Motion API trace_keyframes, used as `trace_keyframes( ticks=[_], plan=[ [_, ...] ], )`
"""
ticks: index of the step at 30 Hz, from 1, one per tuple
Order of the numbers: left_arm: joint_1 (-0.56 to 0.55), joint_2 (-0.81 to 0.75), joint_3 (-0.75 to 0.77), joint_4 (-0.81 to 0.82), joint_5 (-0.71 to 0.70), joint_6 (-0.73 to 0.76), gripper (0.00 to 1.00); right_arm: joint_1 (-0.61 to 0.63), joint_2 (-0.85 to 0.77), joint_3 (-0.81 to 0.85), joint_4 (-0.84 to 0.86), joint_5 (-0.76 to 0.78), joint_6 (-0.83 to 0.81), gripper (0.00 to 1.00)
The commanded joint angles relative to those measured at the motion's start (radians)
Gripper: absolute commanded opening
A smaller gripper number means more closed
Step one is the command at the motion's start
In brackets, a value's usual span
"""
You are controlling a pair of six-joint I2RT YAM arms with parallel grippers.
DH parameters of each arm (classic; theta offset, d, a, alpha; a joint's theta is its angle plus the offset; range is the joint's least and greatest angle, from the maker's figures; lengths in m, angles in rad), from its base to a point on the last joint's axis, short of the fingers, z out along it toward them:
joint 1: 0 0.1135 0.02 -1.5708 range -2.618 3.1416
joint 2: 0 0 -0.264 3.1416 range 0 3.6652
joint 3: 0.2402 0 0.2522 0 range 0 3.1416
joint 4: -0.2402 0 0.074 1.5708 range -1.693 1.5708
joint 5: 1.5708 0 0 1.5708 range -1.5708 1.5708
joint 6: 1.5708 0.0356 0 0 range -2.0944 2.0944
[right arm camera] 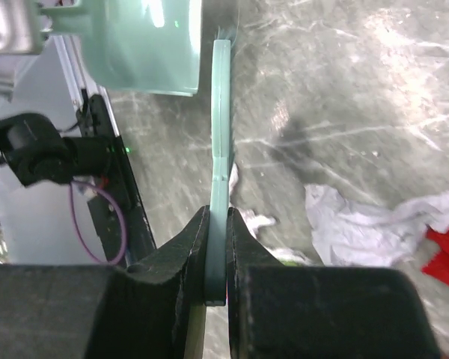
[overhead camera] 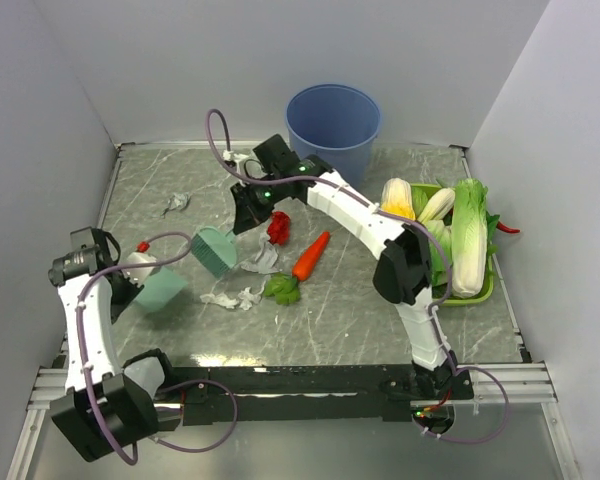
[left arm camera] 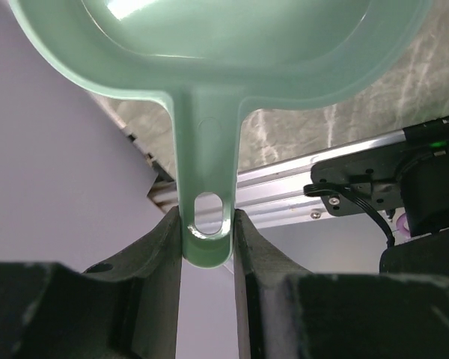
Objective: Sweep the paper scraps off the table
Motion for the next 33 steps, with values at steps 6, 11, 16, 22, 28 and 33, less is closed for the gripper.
trace_keyframes(
  ticks=[6, 11, 16, 22, 28, 33],
  plan=[
    [-0.044, 0.079, -0.025, 0.045, 0.043, 0.145, 0.01, 0.013, -0.301, -0.272, -0.337, -0.076, -0.606, 0.00],
    [-0.045, 0.125, -0.028, 0.108, 0.013, 0.192, 0.01, 0.022, -0.260, -0.289, -0.420, -0.050, -0.682, 0.00],
    [-0.045, 0.062, -0.109, 0.113, -0.064, 0.273, 0.01, 0.040, -0.188, -0.255, -0.338, -0.029, -0.630, 0.00],
    [-0.044, -0.021, -0.138, 0.058, -0.137, 0.356, 0.01, 0.040, -0.084, -0.119, -0.167, 0.066, -0.448, 0.00],
    [-0.096, -0.039, -0.157, 0.042, -0.120, 0.341, 0.01, 0.036, -0.048, -0.033, -0.014, 0.163, -0.391, 0.00],
    [-0.123, -0.043, -0.203, 0.082, -0.105, 0.317, 0.01, 0.036, -0.091, -0.028, -0.009, 0.117, -0.365, 0.00]
  ],
)
